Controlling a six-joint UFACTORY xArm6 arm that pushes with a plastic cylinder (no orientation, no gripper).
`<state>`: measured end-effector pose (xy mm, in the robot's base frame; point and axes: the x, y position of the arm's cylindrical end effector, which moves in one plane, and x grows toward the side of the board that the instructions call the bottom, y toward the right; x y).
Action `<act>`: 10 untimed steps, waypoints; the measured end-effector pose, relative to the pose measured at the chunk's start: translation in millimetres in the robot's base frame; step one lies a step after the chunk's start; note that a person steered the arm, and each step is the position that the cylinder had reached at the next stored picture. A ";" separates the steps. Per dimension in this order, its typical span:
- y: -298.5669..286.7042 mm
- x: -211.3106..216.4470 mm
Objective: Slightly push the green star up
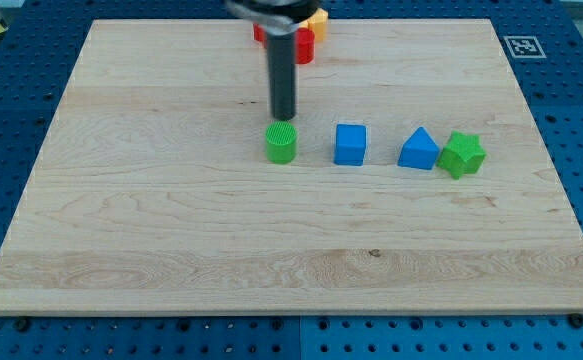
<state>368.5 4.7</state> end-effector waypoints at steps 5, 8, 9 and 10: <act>253.9 167.3; 195.2 136.0; 195.2 123.4; 195.2 123.2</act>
<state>491.7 199.9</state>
